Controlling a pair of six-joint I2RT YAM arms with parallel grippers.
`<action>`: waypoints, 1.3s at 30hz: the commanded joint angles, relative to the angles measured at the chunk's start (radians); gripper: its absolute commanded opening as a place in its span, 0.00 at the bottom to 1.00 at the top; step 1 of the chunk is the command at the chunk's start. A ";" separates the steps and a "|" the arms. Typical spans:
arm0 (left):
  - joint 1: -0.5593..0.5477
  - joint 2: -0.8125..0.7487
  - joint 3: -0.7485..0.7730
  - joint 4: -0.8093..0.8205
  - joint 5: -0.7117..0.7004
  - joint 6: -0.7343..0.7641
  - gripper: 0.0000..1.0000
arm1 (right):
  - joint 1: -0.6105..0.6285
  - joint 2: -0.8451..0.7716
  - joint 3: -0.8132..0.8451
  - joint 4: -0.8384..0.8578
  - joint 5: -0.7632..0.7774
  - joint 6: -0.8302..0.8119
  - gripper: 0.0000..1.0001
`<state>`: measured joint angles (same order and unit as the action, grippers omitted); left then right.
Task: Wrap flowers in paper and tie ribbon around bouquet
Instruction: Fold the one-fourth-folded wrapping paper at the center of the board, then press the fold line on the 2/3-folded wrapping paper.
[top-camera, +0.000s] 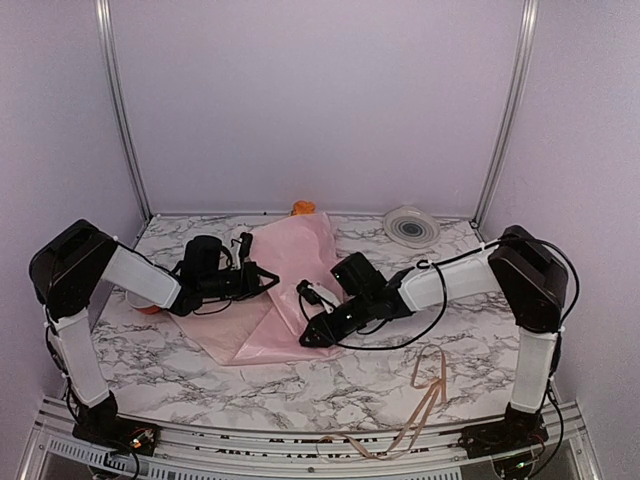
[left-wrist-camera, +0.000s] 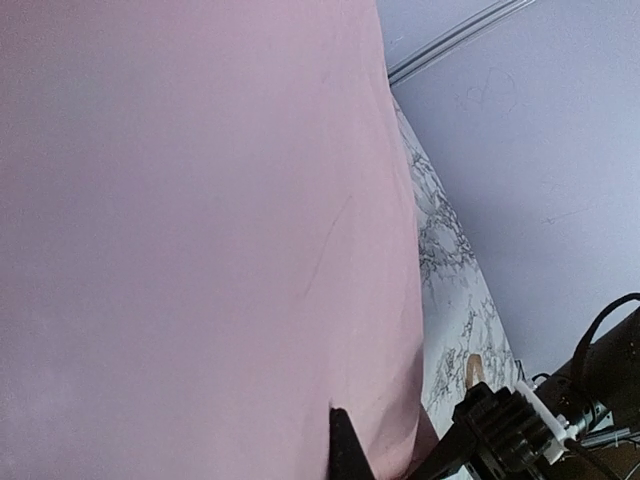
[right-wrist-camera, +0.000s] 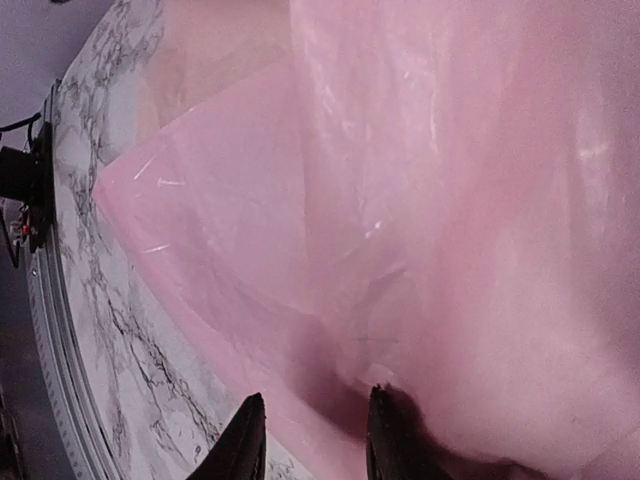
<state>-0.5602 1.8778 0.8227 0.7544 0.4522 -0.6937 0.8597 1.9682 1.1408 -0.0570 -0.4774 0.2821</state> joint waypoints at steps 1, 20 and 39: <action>0.096 -0.057 -0.021 -0.067 0.026 0.043 0.00 | -0.011 -0.094 0.041 -0.051 -0.069 -0.097 0.39; 0.198 0.043 0.008 -0.326 0.092 0.142 0.00 | -0.068 -0.069 0.074 -0.063 -0.056 -0.121 0.41; 0.208 0.010 0.140 -0.758 -0.142 0.357 0.00 | -0.060 -0.026 0.020 -0.160 0.126 -0.128 0.29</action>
<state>-0.3599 1.8786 0.9424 0.1131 0.3691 -0.3790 0.8051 1.9945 1.1751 -0.1242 -0.4000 0.1783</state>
